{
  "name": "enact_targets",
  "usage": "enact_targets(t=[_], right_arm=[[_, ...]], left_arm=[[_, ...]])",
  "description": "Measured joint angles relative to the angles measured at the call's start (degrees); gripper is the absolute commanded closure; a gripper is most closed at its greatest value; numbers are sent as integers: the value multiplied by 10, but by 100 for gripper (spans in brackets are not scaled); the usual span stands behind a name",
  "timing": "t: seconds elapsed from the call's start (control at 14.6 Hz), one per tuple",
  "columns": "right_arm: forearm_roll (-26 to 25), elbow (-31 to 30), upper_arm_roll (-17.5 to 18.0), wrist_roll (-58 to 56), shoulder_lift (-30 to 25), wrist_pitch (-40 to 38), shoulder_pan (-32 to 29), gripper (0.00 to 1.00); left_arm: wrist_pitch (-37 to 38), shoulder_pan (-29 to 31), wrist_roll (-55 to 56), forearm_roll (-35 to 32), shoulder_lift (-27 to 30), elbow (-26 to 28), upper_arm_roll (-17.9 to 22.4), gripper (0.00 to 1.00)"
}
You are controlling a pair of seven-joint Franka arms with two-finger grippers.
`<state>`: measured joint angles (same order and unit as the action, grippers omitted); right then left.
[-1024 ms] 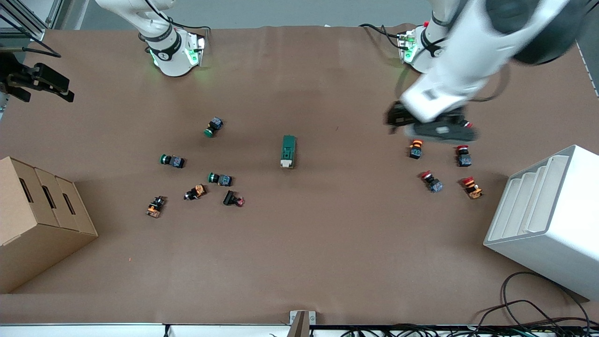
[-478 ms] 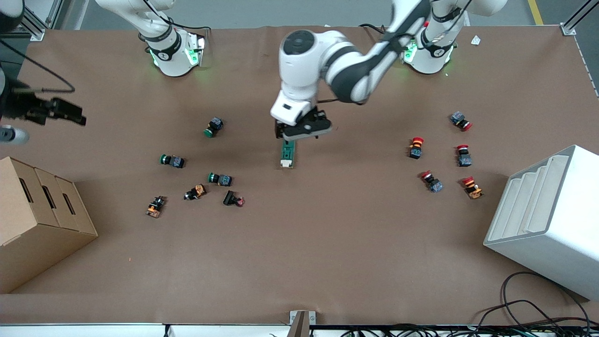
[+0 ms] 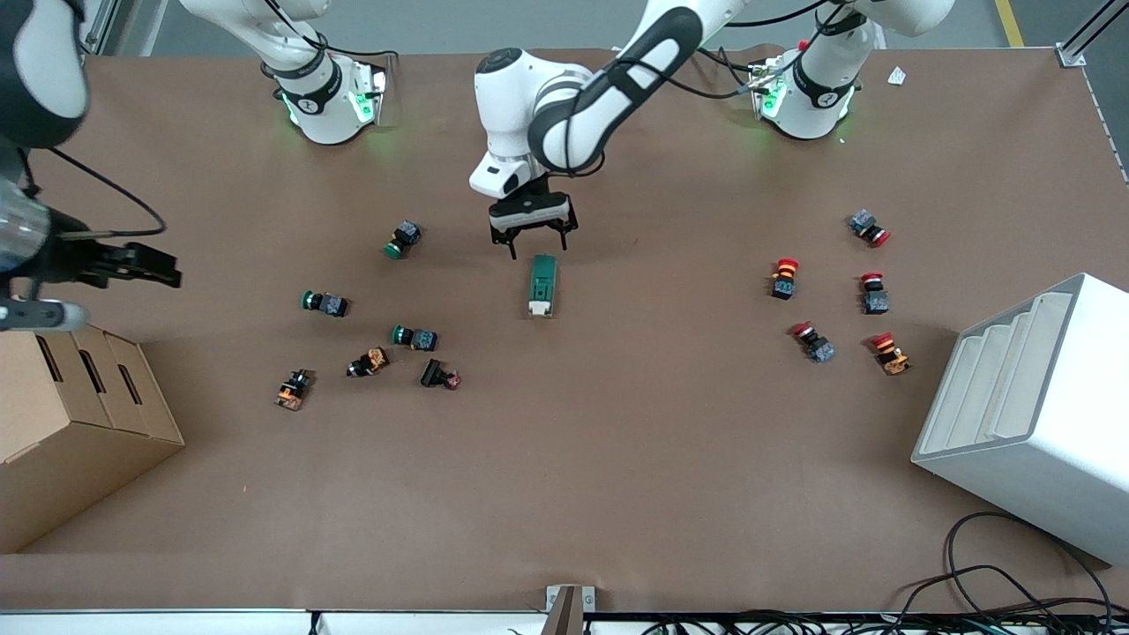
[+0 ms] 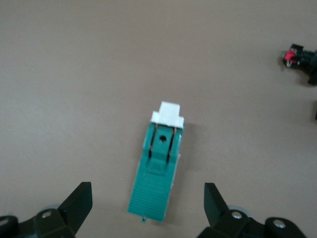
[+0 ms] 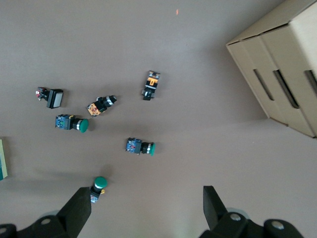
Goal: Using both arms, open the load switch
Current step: 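Lower the left gripper over the switch while the right gripper reaches in, then hold the switch with the left gripper while the right gripper nears the lever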
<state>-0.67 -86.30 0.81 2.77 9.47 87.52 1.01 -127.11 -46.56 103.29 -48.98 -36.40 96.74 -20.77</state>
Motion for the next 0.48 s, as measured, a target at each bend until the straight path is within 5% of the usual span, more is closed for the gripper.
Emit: enact_targets(t=[0.48], right_arm=[[-3,-47,5,299,47,59,122,0]], left_arm=[[-9,-31,210,-275,-38,67,0,1]])
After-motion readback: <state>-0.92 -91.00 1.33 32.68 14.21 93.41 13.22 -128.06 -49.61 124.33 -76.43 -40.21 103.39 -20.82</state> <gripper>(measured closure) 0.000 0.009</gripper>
